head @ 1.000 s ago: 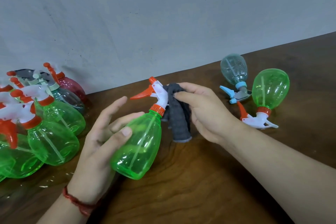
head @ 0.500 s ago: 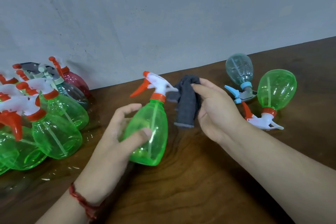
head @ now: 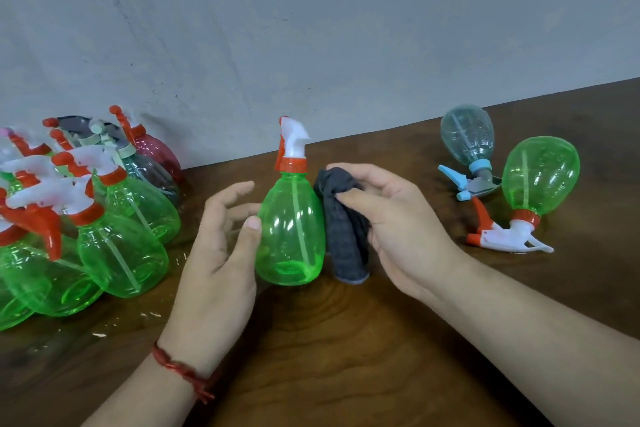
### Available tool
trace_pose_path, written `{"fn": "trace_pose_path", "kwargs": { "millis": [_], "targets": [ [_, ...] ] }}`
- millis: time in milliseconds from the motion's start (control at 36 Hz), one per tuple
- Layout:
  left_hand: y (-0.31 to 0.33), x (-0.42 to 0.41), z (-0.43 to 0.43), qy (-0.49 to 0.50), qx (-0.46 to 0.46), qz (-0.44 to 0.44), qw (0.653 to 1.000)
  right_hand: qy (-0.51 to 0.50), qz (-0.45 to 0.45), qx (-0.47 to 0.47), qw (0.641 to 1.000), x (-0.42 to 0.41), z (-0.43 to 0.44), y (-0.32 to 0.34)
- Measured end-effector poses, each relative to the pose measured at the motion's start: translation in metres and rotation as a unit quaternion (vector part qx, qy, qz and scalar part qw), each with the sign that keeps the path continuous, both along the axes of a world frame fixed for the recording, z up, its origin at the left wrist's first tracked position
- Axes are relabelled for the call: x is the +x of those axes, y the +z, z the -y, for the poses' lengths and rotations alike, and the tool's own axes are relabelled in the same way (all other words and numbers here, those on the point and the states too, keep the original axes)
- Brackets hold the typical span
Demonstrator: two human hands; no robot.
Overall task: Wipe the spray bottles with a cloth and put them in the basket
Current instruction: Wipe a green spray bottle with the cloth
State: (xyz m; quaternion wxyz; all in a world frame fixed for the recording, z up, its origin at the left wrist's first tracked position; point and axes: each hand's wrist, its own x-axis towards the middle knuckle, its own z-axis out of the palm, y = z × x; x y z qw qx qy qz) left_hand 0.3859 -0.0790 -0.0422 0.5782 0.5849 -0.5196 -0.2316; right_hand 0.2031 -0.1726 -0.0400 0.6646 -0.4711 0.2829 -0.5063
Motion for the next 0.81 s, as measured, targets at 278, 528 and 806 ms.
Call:
{"fn": "trace_pose_path", "kwargs": {
  "millis": [278,528,806],
  "targets": [
    [0.000,-0.011,-0.006,-0.006,0.007,0.050,0.999,0.058,-0.036,-0.016,0.998,0.004,-0.009,-0.003],
    [-0.005,0.001,0.005,-0.033,-0.032,-0.126,0.991,0.062,-0.064,-0.002,0.996,0.005,-0.008,-0.007],
    [-0.005,-0.003,0.002,-0.008,-0.036,0.054,0.998,0.055,-0.032,-0.004,0.998,0.006,-0.017,-0.002]
  ]
}}
